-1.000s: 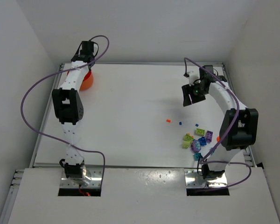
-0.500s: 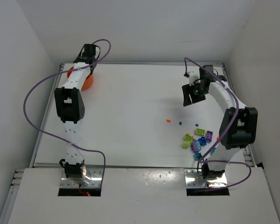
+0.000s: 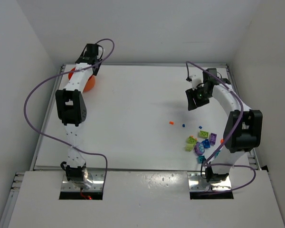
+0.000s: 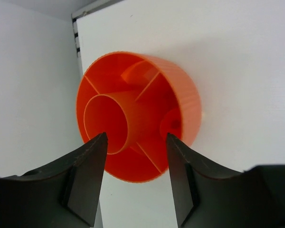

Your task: Sort the legos into containers by color

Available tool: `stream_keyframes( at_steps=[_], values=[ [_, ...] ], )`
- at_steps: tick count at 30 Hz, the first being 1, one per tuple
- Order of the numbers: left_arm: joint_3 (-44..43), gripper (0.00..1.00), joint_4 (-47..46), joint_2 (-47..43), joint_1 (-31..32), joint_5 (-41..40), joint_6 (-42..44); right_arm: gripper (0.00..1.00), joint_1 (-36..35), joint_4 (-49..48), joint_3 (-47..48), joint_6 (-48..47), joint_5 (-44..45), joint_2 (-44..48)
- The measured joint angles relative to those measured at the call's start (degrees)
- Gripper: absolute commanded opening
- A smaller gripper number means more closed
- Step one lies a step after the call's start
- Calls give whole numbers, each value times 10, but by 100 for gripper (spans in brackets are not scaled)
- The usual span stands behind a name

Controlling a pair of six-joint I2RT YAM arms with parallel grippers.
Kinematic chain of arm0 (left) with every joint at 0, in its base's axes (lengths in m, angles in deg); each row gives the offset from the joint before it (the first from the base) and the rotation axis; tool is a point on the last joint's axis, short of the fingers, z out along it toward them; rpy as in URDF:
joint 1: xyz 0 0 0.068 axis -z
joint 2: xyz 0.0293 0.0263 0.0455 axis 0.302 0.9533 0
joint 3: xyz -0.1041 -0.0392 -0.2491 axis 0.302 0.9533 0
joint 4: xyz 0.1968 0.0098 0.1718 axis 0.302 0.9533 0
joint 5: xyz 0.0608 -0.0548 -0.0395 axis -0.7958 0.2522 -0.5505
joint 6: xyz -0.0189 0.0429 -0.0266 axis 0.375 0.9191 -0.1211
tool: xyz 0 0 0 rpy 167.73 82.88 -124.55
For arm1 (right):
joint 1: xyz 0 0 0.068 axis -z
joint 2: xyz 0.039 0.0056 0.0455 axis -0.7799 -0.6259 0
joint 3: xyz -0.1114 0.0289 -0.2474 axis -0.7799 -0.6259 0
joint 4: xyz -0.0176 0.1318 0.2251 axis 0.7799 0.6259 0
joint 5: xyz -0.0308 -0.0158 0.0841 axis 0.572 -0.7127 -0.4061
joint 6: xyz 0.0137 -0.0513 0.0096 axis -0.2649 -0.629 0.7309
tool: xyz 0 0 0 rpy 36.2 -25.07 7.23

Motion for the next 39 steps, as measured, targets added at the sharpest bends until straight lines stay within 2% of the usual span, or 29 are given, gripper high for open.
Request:
stream_keyframes(
  at_steps=[6, 11, 15, 22, 23, 27, 32, 39],
  values=[
    [9, 70, 19, -66, 36, 83, -5, 43, 7, 36, -80, -89, 6, 56],
    [21, 72, 34, -145, 82, 172, -35, 42, 30, 70, -134, -141, 50, 118],
    [46, 72, 37, -179, 106, 231, -68, 42, 90, 89, -141, -139, 99, 138],
    [96, 75, 68, -182, 108, 308, -95, 42, 209, 124, -151, -156, 158, 150],
    [96, 76, 70, -182, 109, 316, -95, 45, 216, 123, -161, -167, 165, 159],
    [70, 78, 80, -176, 116, 339, -91, 56, 226, 137, -192, -191, 180, 183],
    [-28, 80, 103, -137, 142, 348, -78, 59, 240, 137, -206, -197, 186, 183],
    [-40, 83, 124, -136, 187, 329, -68, 59, 247, 103, -267, -171, 186, 199]
  ],
)
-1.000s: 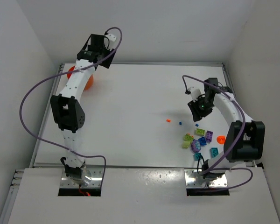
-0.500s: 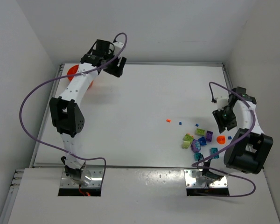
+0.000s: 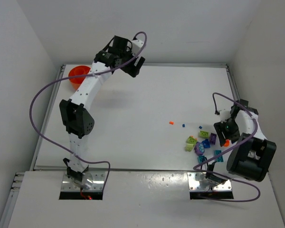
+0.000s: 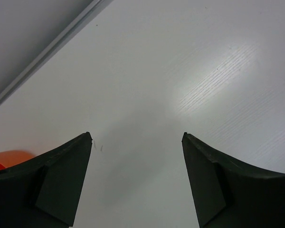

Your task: Sort the legos into containers by color

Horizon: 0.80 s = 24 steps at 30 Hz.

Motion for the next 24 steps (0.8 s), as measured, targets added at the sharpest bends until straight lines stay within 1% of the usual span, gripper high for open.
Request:
stream_keyframes(
  at_steps=[7, 8, 11, 21, 24],
  values=[
    [-2, 83, 11, 9, 30, -31, 0, 59, 15, -39, -71, 11, -22, 3],
    [-2, 83, 12, 10, 32, -34, 0, 61, 18, -44, -75, 9, -24, 2],
    [-2, 83, 16, 12, 39, -42, -6, 63, 29, -61, -78, 4, -33, -9],
    [-2, 83, 18, 18, 53, -64, -21, 63, 61, -118, -63, -13, -50, -84],
    [-2, 83, 18, 18, 58, -72, -23, 66, 70, -128, -55, -17, -54, -112]
  ],
)
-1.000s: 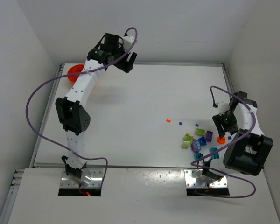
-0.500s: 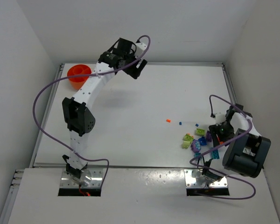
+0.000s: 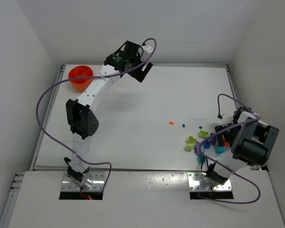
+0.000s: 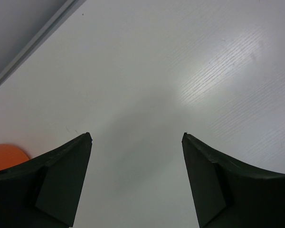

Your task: Sort the legos into containers by color

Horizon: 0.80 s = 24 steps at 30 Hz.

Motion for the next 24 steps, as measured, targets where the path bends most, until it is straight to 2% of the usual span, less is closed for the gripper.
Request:
stream_keyframes(
  at_steps=[4, 11, 24],
  values=[
    [0, 83, 0, 0, 6, -7, 0, 69, 6, -9, 8, -6, -9, -13],
    [0, 83, 0, 0, 7, -14, -2, 69, 6, -20, 16, -13, -16, -22],
    [0, 83, 0, 1, 10, -20, -1, 59, 3, -21, 29, -14, -11, -38]
  ],
)
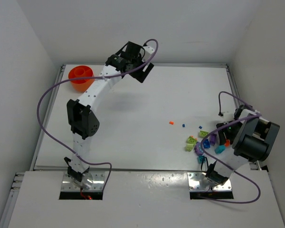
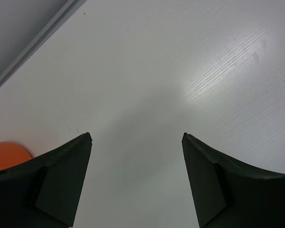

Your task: Sort the legos into containers by color

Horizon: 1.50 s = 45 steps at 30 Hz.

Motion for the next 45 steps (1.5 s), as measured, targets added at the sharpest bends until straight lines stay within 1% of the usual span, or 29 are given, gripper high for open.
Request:
stream_keyframes(
  at_steps=[1, 6, 12, 17, 23, 24, 29, 33, 37, 45],
  values=[
    [0, 83, 0, 0, 0, 0, 0, 58, -1, -2, -1, 0, 2, 0],
    [0, 83, 0, 0, 0, -2, 0, 58, -7, -21, -19, -3, 13, 13],
    [0, 83, 0, 0, 0, -3, 0, 55, -17, -40, -40, -8, 16, 29],
    [0, 83, 0, 0, 0, -4, 0, 55, -28, -42, -41, -6, 26, 23],
    [0, 83, 0, 4, 1, -5, 0, 44, -37, -23, -25, 3, 33, 3],
    [0, 83, 0, 5, 2, -5, 0, 40, -39, -21, -22, 5, 36, 0],
    [0, 83, 0, 7, 4, -9, 0, 31, -41, -13, -14, 12, 41, -9],
    [0, 83, 0, 7, 4, -10, 0, 26, -44, -4, -1, 19, 47, -20],
    [0, 83, 0, 7, 4, -11, 0, 25, -52, 19, 26, 34, 58, -46],
    [0, 83, 0, 7, 4, -12, 0, 16, -75, 82, 134, 82, 77, -134]
  ],
)
